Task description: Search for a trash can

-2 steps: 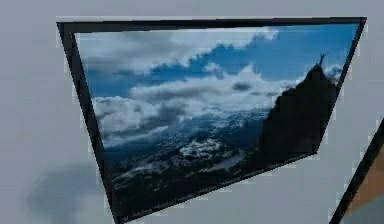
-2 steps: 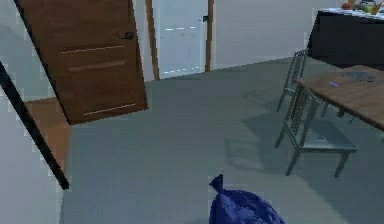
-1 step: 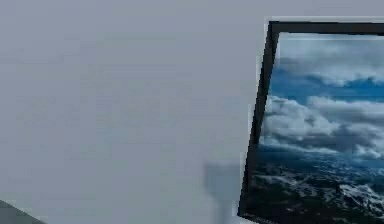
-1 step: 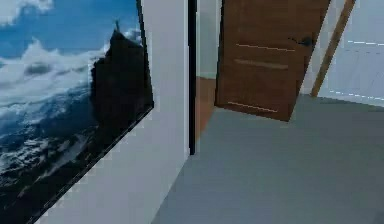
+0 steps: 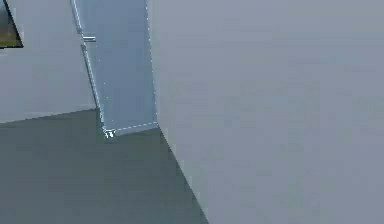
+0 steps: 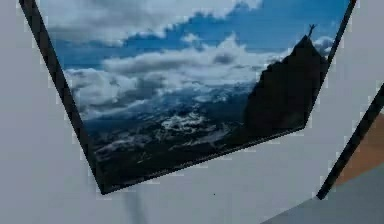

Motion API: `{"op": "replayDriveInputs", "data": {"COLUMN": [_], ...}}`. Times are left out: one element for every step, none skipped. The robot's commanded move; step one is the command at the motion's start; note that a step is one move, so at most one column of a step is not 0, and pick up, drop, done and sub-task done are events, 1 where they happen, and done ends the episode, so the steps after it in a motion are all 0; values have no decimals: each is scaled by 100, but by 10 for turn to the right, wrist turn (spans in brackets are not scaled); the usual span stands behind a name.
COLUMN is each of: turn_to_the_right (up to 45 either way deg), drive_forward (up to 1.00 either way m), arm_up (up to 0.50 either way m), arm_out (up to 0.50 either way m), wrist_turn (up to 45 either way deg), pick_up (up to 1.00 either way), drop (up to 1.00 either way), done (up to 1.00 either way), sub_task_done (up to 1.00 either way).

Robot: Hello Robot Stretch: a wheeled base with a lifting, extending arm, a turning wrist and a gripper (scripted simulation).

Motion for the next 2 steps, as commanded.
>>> {"op": "replayDriveInputs", "data": {"turn_to_the_right": [-390,0], "drive_forward": [0,40], "arm_up": [0,0], "arm_out": [0,0], "wrist_turn": [0,0], "pick_up": [0,0], "drop": [0,0], "done": [0,0], "sub_task_done": [0,0]}}
